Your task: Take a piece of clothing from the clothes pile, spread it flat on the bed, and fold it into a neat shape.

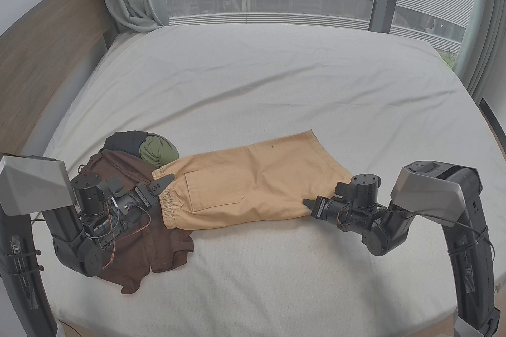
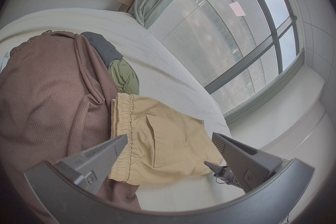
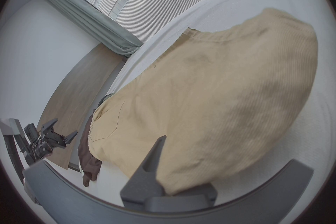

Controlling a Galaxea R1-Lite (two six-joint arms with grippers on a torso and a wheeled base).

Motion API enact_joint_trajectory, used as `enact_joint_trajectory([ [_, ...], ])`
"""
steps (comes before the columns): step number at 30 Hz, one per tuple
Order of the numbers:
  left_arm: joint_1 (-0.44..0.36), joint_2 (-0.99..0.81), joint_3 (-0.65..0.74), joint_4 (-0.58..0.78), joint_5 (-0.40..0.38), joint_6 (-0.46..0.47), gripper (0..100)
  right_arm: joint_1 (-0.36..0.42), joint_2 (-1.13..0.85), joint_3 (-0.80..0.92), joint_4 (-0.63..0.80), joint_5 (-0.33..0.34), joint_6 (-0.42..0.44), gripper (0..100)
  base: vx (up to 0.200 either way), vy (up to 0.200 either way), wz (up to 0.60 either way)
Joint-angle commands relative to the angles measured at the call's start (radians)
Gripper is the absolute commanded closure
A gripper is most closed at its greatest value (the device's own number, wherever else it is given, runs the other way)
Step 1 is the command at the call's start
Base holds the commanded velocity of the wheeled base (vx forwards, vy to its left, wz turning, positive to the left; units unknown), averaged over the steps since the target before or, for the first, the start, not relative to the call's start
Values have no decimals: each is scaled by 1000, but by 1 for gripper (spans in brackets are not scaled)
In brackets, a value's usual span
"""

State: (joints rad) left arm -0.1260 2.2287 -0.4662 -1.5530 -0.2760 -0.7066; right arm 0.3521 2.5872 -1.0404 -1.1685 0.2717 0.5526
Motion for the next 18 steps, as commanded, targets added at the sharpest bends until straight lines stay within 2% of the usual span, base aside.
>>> enact_joint_trajectory([
  [1, -1, 0, 1, -1, 0, -1, 0, -9, -64, 86, -33, -20, -26, 100, 0, 0, 0],
  [7, -3, 0, 1, -1, 0, -1, 0, -16, -118, 198, -49, -25, -31, 100, 0, 0, 0],
  [18, -7, 3, 1, -1, -2, -1, 0, -35, -202, 398, -49, -39, -109, 100, 0, 0, 0],
])
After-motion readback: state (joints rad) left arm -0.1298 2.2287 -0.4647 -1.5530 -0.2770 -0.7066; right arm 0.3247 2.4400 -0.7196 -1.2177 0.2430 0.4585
